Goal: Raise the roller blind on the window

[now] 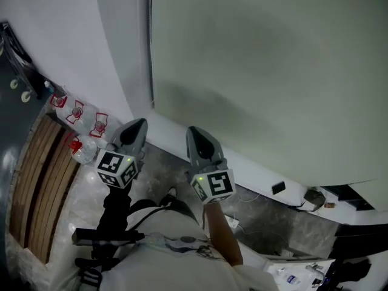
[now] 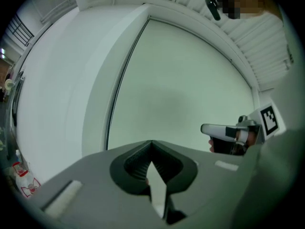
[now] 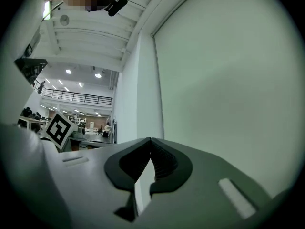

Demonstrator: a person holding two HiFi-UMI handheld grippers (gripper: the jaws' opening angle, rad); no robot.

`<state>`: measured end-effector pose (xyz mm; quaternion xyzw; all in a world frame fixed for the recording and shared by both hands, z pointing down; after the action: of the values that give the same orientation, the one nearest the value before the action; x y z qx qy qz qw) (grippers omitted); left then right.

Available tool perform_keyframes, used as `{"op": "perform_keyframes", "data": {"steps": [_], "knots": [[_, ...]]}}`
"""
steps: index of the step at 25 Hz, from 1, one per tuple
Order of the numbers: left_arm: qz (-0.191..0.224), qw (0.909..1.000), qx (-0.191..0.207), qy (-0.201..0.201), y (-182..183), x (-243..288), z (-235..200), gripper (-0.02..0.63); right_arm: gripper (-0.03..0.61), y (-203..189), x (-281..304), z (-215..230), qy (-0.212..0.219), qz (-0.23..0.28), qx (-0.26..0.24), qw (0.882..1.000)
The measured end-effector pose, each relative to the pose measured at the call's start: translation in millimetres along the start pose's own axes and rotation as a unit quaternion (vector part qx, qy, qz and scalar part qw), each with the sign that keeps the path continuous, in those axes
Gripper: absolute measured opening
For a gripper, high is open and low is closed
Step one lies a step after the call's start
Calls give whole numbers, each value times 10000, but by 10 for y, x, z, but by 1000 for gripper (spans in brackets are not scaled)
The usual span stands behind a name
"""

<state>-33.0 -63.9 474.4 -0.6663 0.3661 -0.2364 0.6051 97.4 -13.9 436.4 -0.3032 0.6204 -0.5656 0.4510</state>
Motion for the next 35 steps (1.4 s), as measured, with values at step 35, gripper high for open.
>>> {"op": "perform_keyframes", "data": {"steps": [35], "knots": [[-248,9984,41,-505,-139,741,-1112,0,11,433,3983,161,2817,-102,-41,9594]]}}
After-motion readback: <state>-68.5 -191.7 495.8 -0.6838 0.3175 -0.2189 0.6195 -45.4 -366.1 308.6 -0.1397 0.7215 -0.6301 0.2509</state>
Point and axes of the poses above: the fingertips, and each gripper's own axes: x forward along the fingers, z to its right, y out of its top, the point moved 1 cm from there along -x, backward along the fingers, and after that the axes turned 11 degrees about z, right-handed, at the moved point
